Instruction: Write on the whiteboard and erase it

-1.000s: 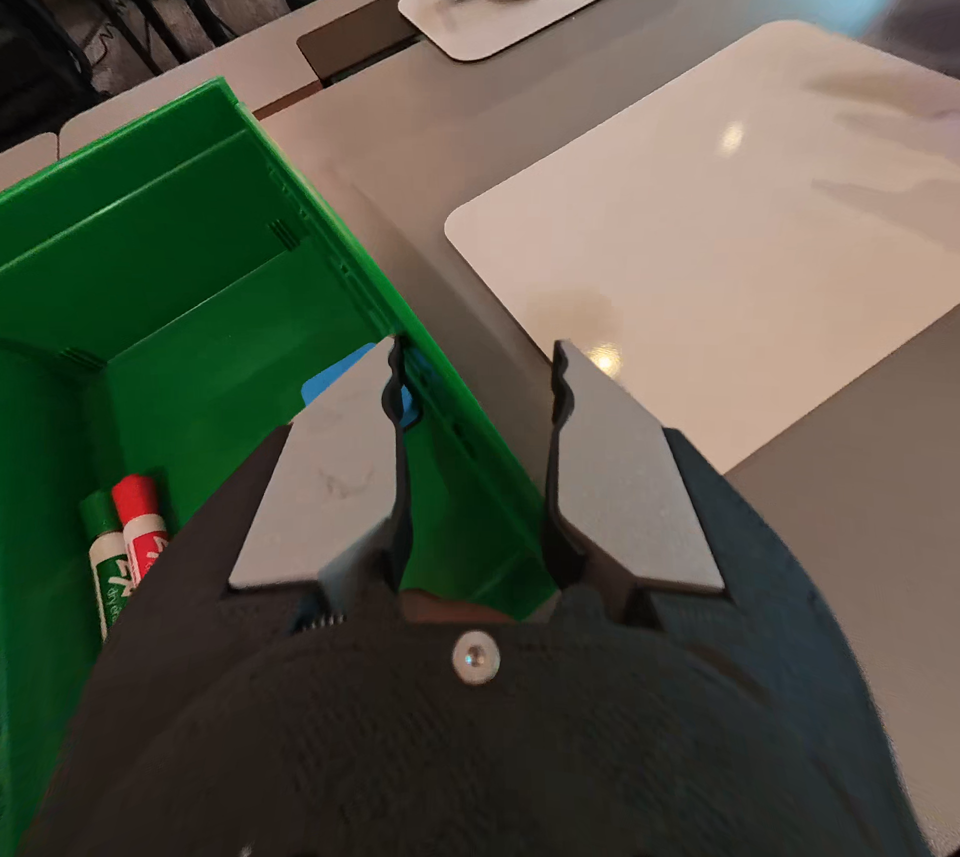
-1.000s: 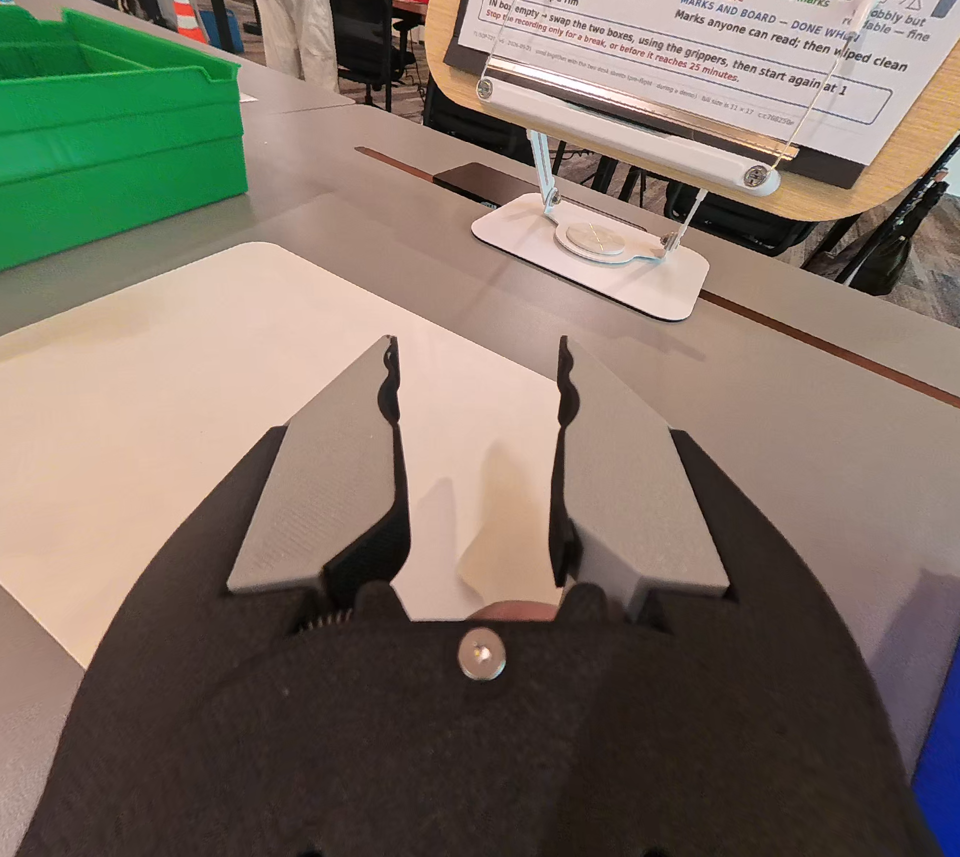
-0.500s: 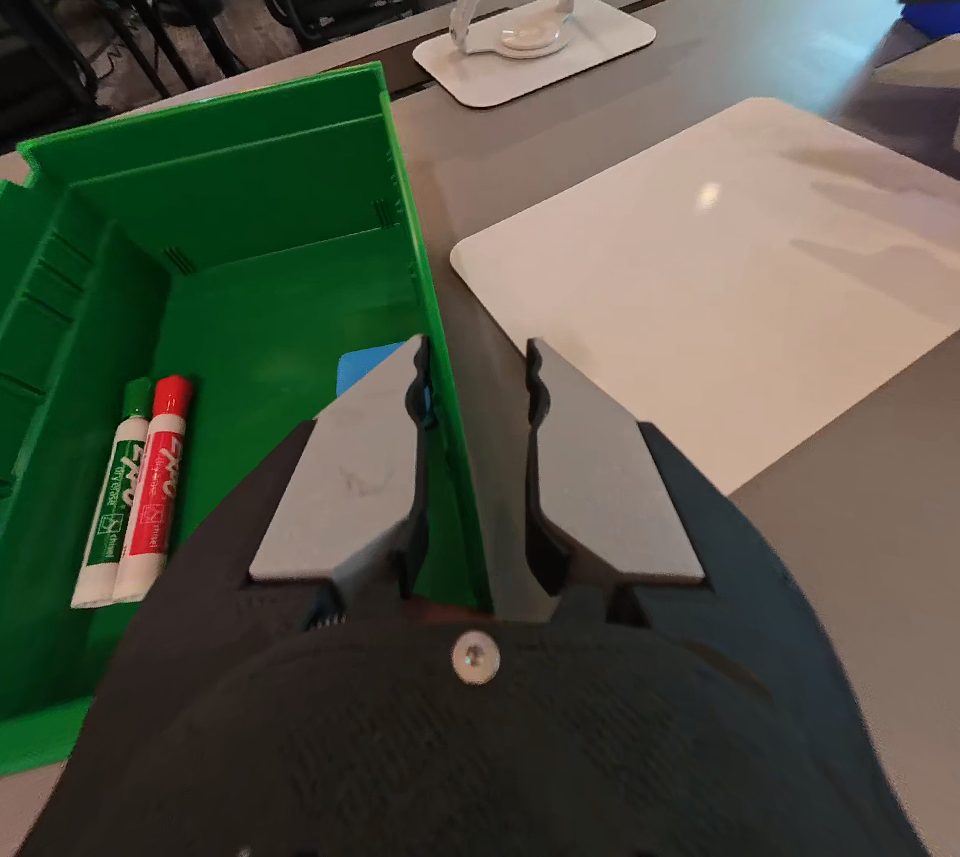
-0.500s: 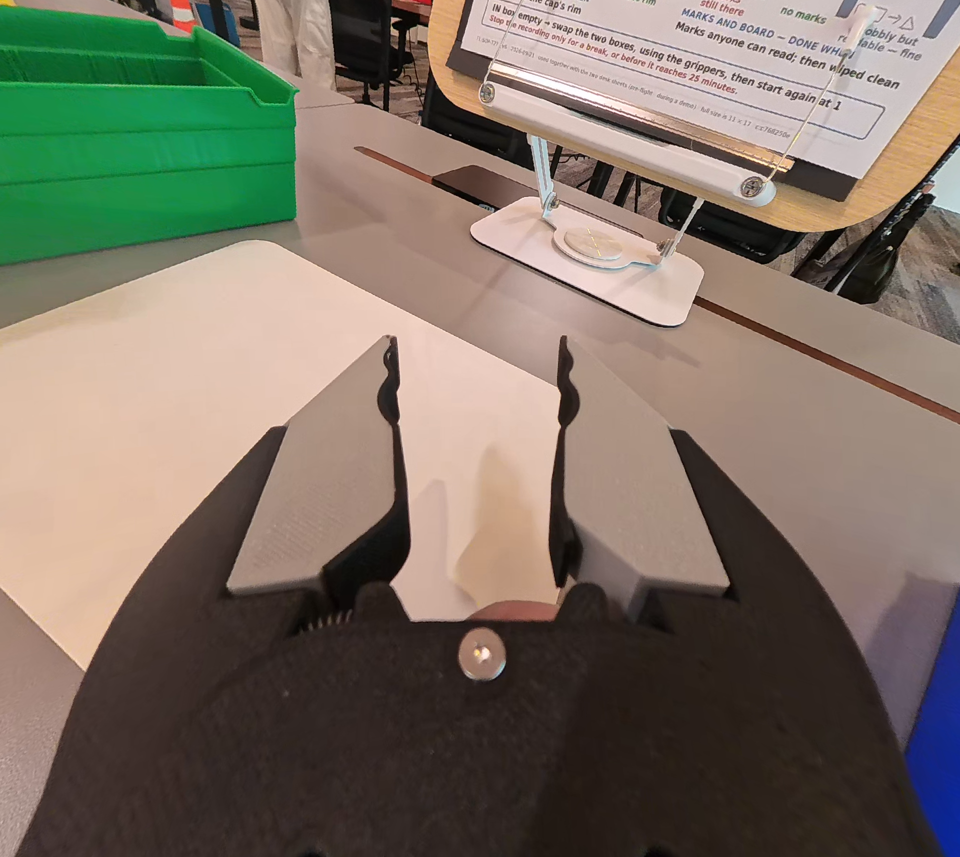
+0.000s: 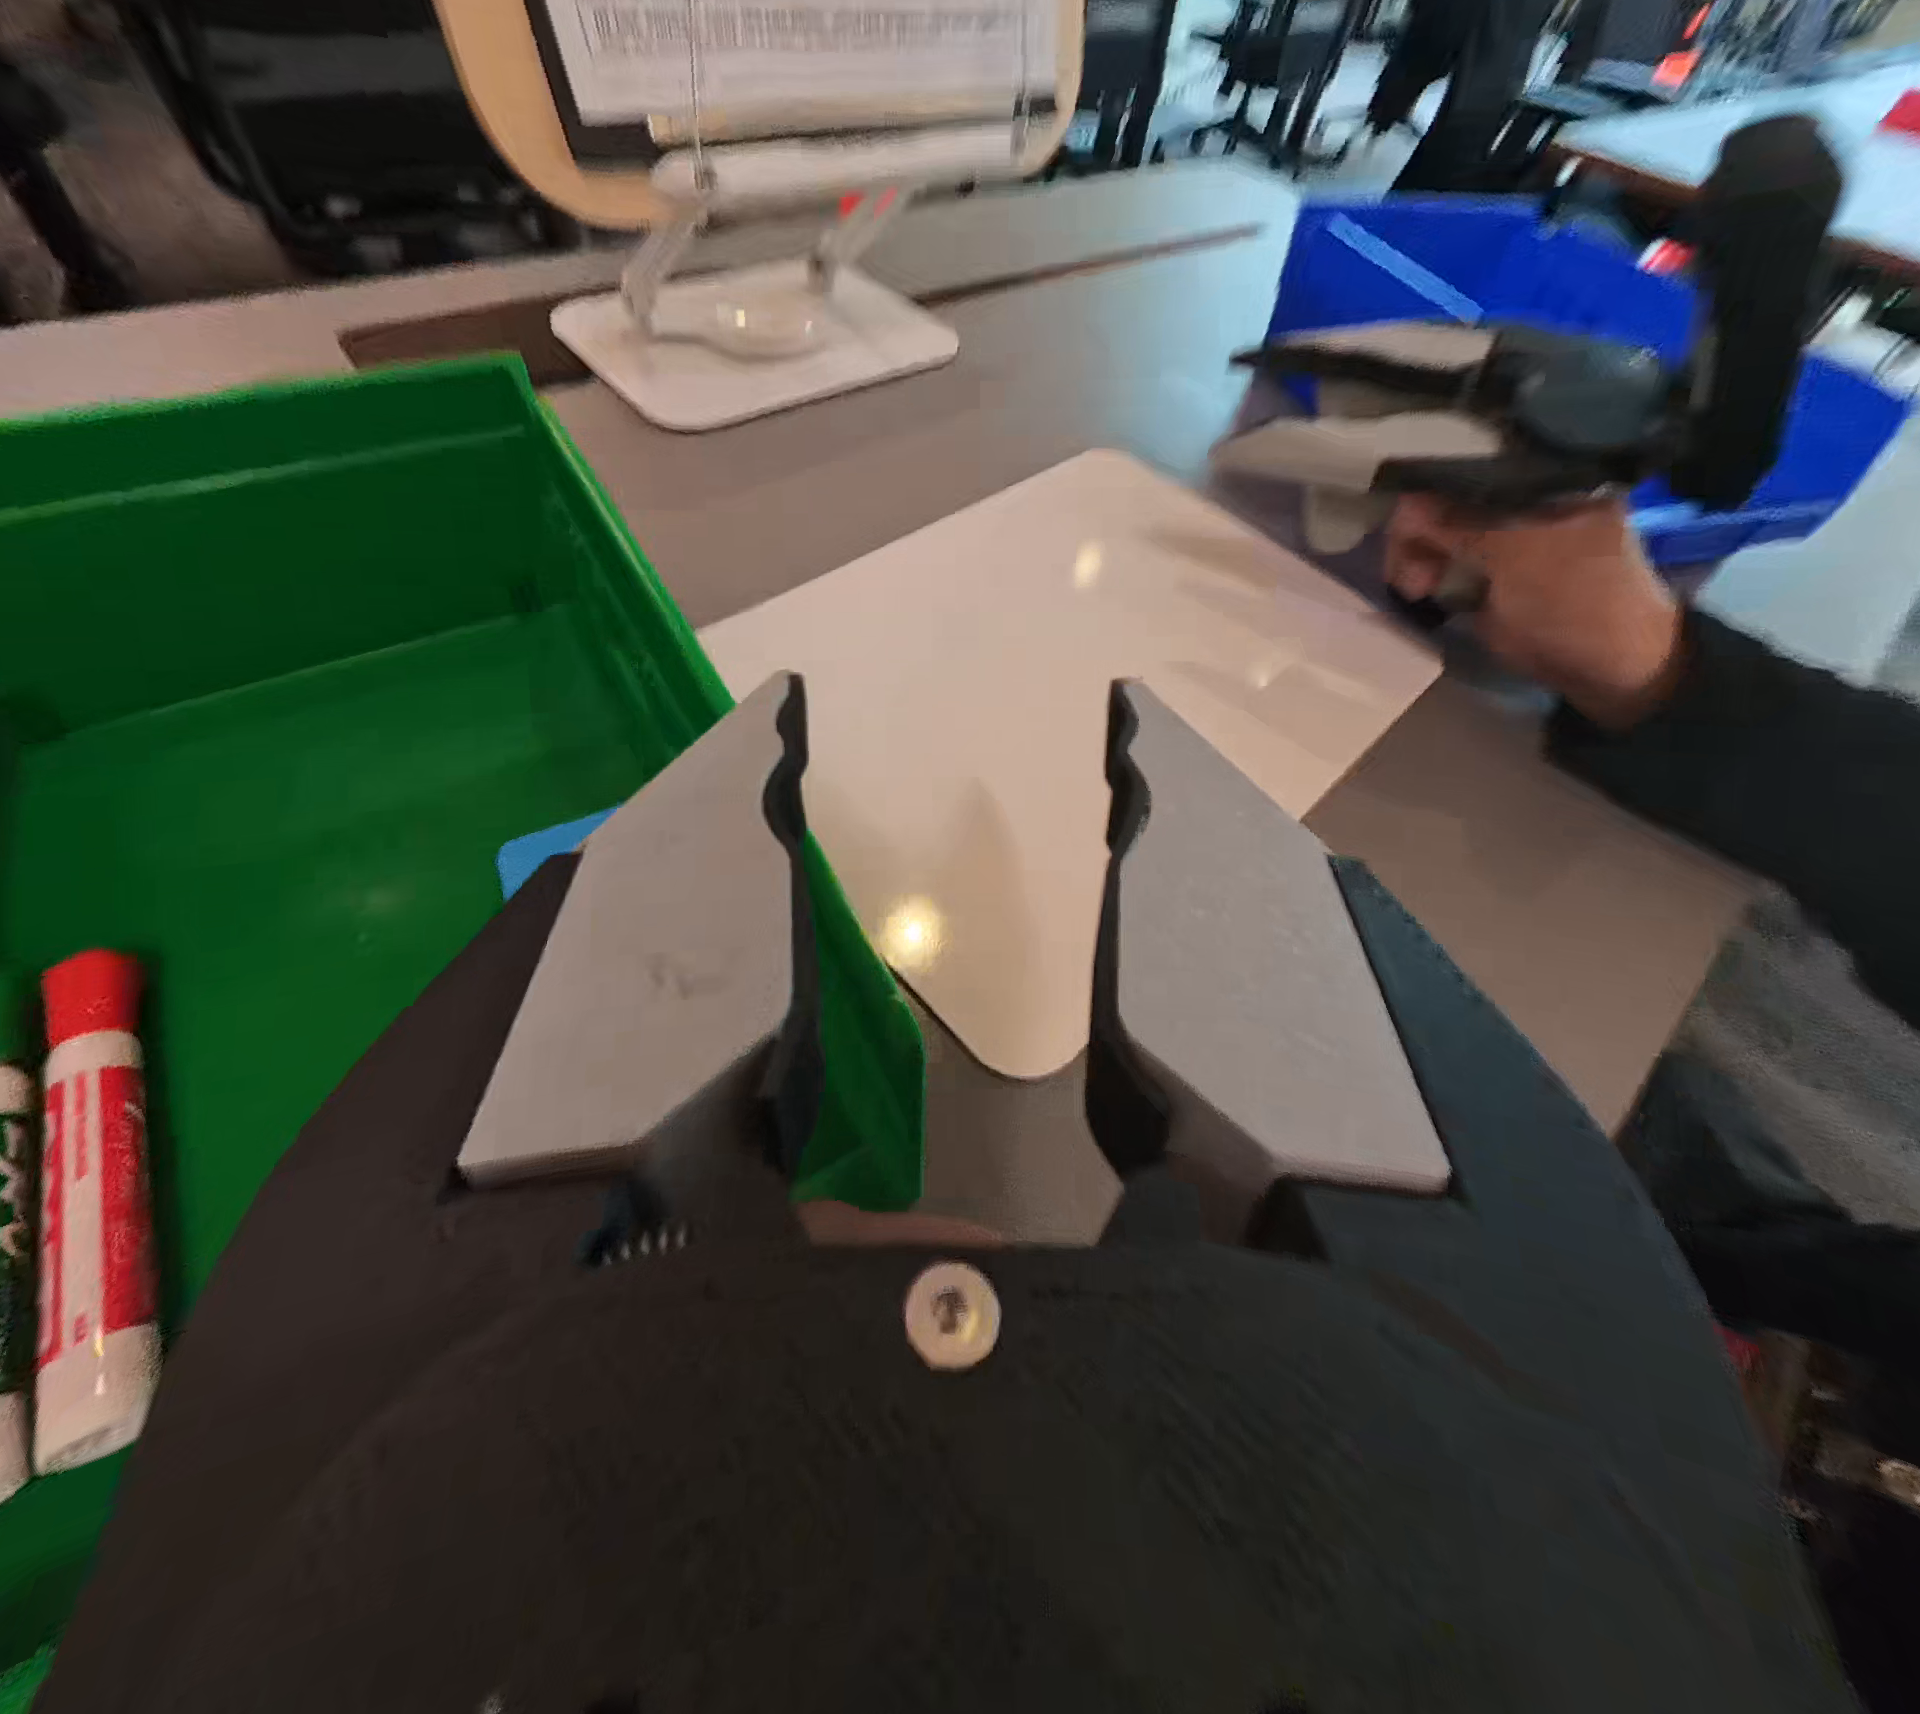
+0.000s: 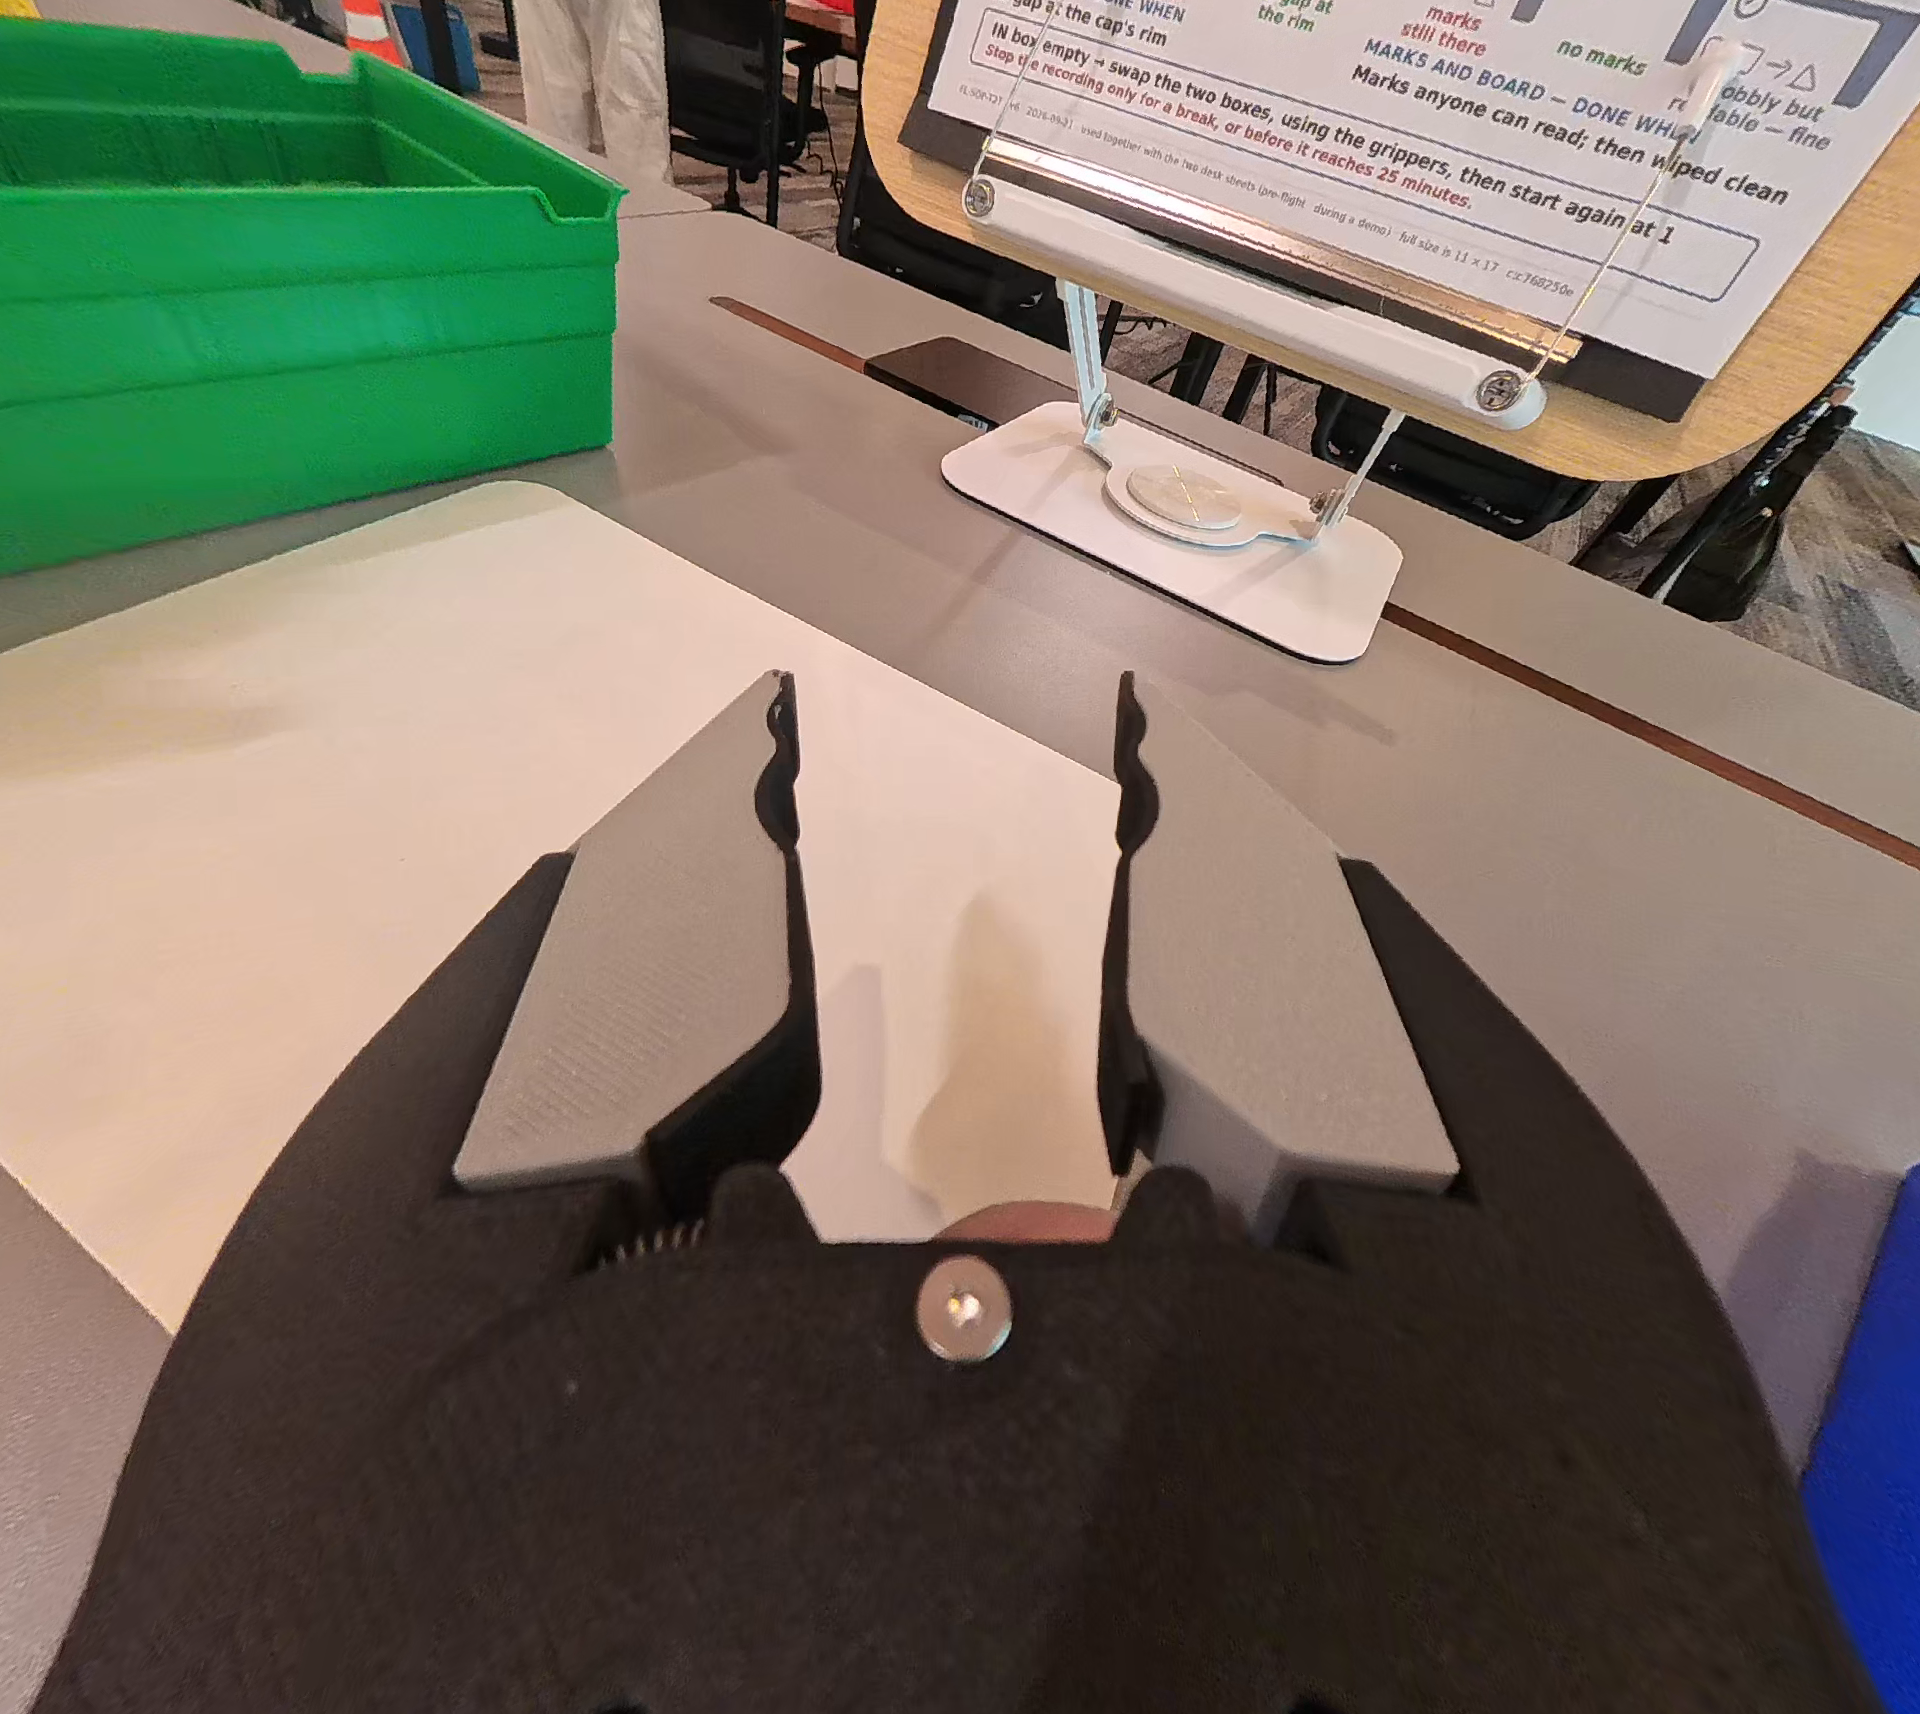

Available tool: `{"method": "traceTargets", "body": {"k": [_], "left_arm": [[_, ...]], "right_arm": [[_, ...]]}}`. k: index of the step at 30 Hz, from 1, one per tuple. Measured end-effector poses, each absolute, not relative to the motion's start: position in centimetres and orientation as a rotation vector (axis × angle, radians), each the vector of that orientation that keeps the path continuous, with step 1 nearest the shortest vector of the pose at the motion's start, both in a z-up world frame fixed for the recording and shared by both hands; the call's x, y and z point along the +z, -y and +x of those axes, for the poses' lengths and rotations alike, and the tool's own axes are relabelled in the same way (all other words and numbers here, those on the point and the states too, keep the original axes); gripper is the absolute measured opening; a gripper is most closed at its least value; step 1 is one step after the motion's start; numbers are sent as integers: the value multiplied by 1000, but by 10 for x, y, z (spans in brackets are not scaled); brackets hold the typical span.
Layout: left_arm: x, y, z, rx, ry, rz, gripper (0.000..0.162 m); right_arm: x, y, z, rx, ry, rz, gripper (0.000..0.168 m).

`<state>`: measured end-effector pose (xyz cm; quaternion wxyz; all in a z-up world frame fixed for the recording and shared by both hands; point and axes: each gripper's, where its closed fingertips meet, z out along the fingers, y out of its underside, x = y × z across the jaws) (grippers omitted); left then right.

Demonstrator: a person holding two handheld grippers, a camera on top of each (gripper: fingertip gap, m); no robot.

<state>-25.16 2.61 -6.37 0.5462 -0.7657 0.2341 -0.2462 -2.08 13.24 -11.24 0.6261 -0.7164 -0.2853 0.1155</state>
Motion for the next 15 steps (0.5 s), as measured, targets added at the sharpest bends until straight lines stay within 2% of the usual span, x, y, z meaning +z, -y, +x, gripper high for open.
{"method": "traceTargets", "body": {"k": [2, 5, 11, 15], "left_arm": [[-37, -22, -274, -554, -483, -1726, 49], [-31, -31, -325, -302, -367, -1708, 46], [-95, -65, -346, -276, -354, -1957, 62], [-132, -83, -337, -188, -431, -2071, 64]], "right_arm": [[-112, -132, -21, 265, 655, -1640, 58], [-114, -132, -22, 269, 661, -1647, 59], [-118, -132, -26, 262, 682, -1654, 59], [-117, -132, -26, 266, 679, -1652, 59]]}}
